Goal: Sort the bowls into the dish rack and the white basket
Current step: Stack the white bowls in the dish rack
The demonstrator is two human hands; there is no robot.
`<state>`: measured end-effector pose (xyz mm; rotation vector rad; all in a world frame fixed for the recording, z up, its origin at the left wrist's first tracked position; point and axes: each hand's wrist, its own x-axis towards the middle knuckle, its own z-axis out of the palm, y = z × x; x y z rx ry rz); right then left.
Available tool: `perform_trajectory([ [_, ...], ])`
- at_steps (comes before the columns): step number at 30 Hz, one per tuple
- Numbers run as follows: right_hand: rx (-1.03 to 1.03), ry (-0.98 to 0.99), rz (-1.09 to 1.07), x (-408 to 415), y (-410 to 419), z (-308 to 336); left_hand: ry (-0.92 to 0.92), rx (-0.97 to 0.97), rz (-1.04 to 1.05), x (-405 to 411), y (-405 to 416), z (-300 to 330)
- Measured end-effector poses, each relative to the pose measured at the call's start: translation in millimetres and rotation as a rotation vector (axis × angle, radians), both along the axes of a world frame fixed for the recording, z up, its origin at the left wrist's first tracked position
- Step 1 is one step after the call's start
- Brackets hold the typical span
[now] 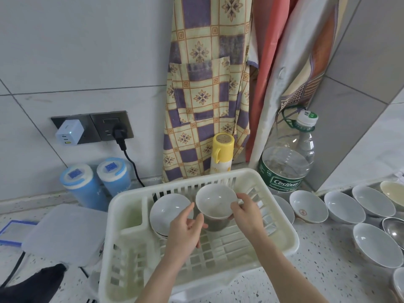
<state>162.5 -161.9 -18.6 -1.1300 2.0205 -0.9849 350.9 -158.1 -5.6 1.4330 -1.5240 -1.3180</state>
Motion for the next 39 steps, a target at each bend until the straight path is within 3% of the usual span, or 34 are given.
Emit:
perform_trajectory([
  [12,0.163,0.209,0.124,5,0,-1,-0.016,0.223,-0.217,-1,3,0],
  [25,0.225,0.381,0.174,4,1,-7,-0.039,0.211,-0.283,1,6,0],
  [34,0.255,0.285,0.125,4,6,8,0.123,0.142,-0.083,6,7,12],
  [39,-0.002,0.325,0.082,-13,27,41,0.205,0.073,0.051,0,28,28],
])
